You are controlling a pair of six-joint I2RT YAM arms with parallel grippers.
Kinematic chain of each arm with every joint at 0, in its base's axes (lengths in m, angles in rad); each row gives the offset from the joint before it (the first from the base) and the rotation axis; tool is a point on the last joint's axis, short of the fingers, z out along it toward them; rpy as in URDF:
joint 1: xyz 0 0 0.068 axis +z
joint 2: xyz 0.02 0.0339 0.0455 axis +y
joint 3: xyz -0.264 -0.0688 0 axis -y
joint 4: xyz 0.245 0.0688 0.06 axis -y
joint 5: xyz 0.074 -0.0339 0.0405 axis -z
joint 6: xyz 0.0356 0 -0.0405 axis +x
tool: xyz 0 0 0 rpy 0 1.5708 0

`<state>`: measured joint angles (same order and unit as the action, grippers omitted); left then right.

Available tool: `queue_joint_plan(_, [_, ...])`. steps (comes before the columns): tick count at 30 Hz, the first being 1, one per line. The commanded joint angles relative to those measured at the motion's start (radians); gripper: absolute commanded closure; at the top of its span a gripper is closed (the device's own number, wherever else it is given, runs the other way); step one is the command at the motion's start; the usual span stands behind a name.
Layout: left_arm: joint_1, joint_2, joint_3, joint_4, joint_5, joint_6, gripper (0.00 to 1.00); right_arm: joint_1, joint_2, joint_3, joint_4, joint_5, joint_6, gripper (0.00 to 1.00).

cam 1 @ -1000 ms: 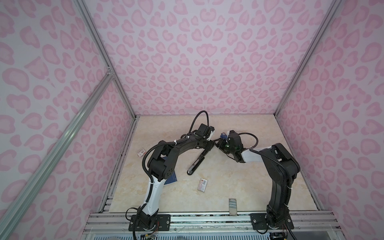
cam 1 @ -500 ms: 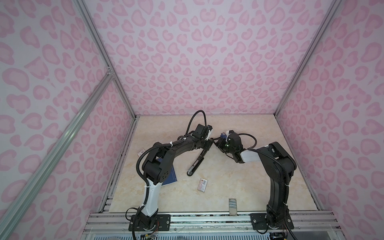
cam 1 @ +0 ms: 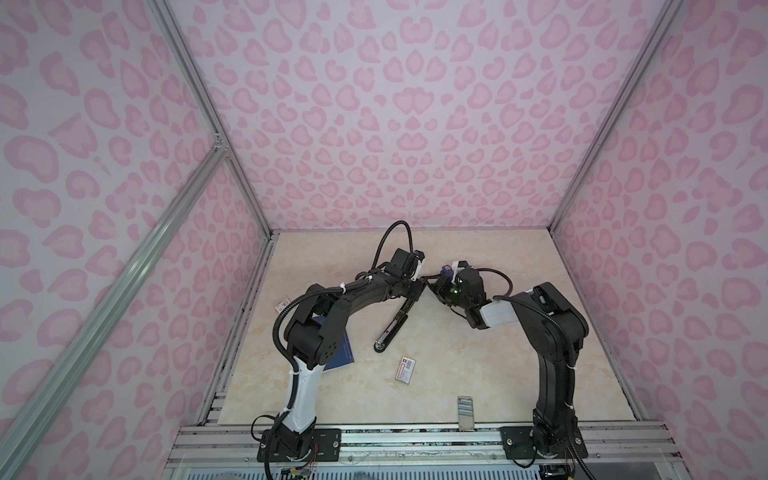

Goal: Load the staples into the stapler
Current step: 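Grasp the black stapler's front end with the right gripper while left holds it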

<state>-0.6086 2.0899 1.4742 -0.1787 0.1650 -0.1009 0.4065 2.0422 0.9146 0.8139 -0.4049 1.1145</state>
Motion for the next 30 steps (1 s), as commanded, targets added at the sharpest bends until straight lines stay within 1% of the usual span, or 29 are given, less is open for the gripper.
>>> queue_joint_plan(1, [-0.002, 0.006, 0.006, 0.021, 0.041, 0.006, 0.84, -0.002, -0.016, -0.023, 0.05, 0.005, -0.011, 0.51])
queue_joint_plan(11, [-0.002, -0.006, -0.015, 0.046, 0.104, 0.007, 0.81, 0.003, 0.063, 0.032, 0.107, -0.072, 0.022, 0.5])
queue_joint_plan(17, [-0.002, 0.001, -0.015, 0.042, 0.123, 0.013, 0.79, 0.0, 0.088, 0.052, 0.117, -0.083, 0.017, 0.57])
queue_joint_plan(21, [-0.002, 0.005, -0.012, 0.032, 0.12, 0.014, 0.71, -0.004, 0.106, 0.052, 0.13, -0.084, 0.017, 0.62])
queue_joint_plan(24, [-0.003, -0.006, -0.018, 0.028, 0.108, 0.011, 0.65, -0.008, 0.119, 0.05, 0.145, -0.086, 0.015, 0.64])
queue_joint_plan(26, [-0.002, -0.019, -0.03, 0.027, 0.092, 0.009, 0.65, -0.009, 0.119, 0.049, 0.147, -0.083, 0.008, 0.64])
queue_joint_plan(27, [-0.002, -0.03, -0.039, 0.03, 0.085, 0.007, 0.61, -0.009, 0.118, 0.047, 0.148, -0.083, 0.002, 0.65])
queue_joint_plan(30, [-0.002, -0.071, -0.073, 0.029, 0.053, -0.004, 0.59, -0.009, 0.115, 0.046, 0.143, -0.083, -0.008, 0.65])
